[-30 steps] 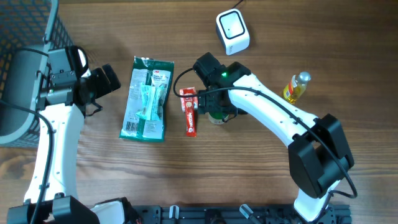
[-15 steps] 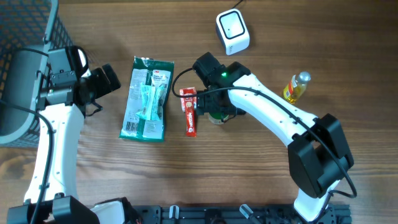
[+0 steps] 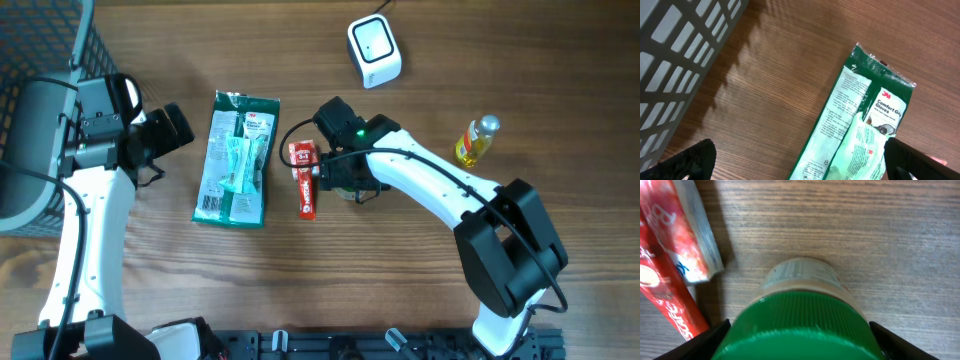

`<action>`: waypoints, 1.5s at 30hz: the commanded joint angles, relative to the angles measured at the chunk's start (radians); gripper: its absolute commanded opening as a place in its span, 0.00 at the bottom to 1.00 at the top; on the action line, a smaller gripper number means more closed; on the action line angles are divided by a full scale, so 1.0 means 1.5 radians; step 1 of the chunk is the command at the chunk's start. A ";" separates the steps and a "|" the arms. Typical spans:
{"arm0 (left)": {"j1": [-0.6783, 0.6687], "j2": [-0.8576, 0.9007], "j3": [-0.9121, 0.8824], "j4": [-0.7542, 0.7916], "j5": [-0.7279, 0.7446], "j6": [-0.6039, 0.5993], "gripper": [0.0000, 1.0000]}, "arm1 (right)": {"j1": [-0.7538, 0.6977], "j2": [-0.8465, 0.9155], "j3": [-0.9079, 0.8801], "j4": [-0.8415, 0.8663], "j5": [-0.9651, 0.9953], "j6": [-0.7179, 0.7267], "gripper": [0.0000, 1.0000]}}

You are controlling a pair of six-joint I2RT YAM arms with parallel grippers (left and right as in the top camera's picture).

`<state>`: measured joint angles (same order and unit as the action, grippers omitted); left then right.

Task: Scan the item barcode
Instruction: 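Lower the right gripper around the jar lid and close it, then lift the jar with the right gripper and carry it to the scanner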

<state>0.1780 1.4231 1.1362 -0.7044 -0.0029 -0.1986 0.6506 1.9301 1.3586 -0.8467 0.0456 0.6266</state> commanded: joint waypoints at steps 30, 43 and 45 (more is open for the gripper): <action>0.002 -0.001 0.003 0.000 -0.002 0.008 1.00 | -0.215 -0.071 0.075 -0.231 -0.603 -0.071 0.52; 0.002 -0.001 0.003 0.000 -0.002 0.008 1.00 | -0.214 -0.071 0.075 -0.281 -0.690 -0.016 0.54; 0.002 -0.001 0.003 0.000 -0.002 0.008 1.00 | -0.214 -0.071 0.075 -0.263 -0.670 -0.013 0.54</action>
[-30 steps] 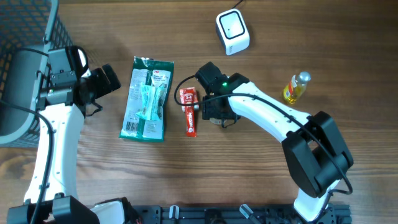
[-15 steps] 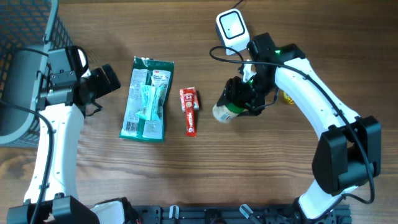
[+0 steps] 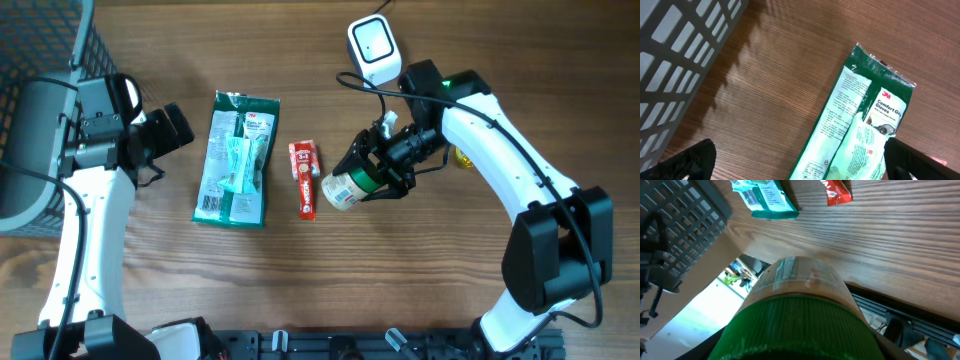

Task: Scan the item barcode
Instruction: 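Lift the jar with the right gripper and carry it to the scanner, then hold the jar label over the scanner window with the right gripper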

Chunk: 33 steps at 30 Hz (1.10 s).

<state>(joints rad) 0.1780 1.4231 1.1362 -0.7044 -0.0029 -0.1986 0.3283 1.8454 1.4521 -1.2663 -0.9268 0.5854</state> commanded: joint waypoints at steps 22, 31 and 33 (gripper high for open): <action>0.002 -0.001 0.003 0.000 -0.002 0.008 1.00 | 0.001 -0.018 0.397 -0.055 0.435 -0.355 0.37; 0.002 -0.001 0.003 0.000 -0.002 0.008 1.00 | 0.001 -0.012 0.404 0.079 0.508 -0.376 0.28; 0.002 -0.001 0.003 0.000 -0.002 0.008 1.00 | 0.001 -0.006 0.399 0.102 0.556 -0.393 0.25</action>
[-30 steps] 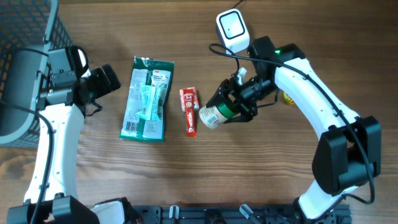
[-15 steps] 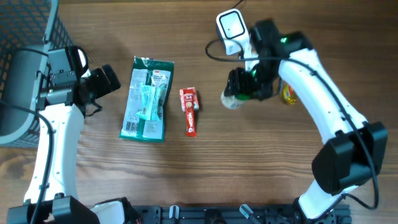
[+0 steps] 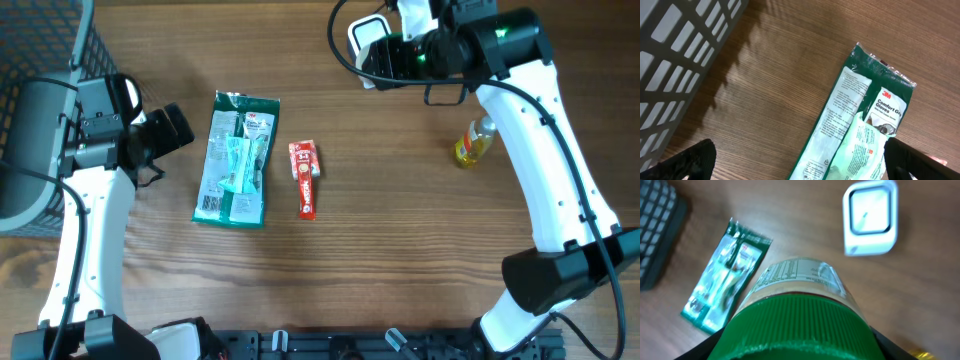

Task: Scan the item barcode
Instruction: 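Hold the jar label over the scanner window with the right gripper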

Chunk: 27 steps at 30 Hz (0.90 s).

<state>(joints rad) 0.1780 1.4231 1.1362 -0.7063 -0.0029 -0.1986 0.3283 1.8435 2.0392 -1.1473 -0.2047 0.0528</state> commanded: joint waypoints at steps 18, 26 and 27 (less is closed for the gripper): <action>0.002 -0.001 0.003 0.001 -0.002 0.008 1.00 | 0.001 0.199 -0.025 0.336 0.161 -0.224 0.21; 0.002 -0.001 0.003 0.001 -0.002 0.008 1.00 | -0.017 0.264 -0.025 0.506 0.150 -0.068 0.15; 0.002 -0.001 0.003 0.001 -0.002 0.008 1.00 | -0.017 0.270 -0.025 0.533 0.142 -0.069 0.15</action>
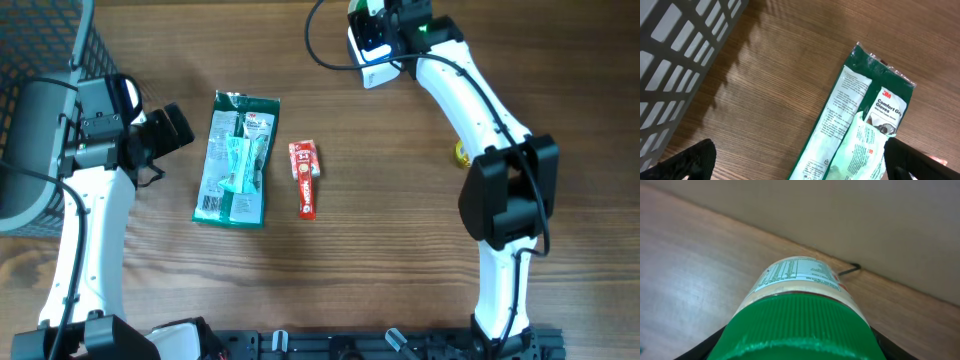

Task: Scan the item barcode
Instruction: 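Hold the jar label over the scanner window with the right gripper, then lower the jar beside the bottle and open the right gripper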

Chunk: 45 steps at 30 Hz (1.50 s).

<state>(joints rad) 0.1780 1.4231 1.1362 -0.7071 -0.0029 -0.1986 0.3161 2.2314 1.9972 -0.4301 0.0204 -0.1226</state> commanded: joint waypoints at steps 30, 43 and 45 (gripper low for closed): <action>0.002 -0.001 0.003 0.002 -0.002 0.008 1.00 | -0.011 -0.225 -0.014 -0.578 -0.042 0.163 0.11; 0.002 -0.001 0.003 0.002 -0.002 0.008 1.00 | -0.011 -0.216 -0.323 -0.506 -0.042 0.203 0.31; 0.002 -0.001 0.003 0.002 -0.002 0.008 1.00 | -0.011 -0.216 -0.340 -0.480 -0.042 0.203 0.61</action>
<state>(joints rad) 0.1780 1.4239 1.1362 -0.7052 -0.0025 -0.1986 0.3027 1.9083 1.5101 -1.1797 -0.0406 0.1646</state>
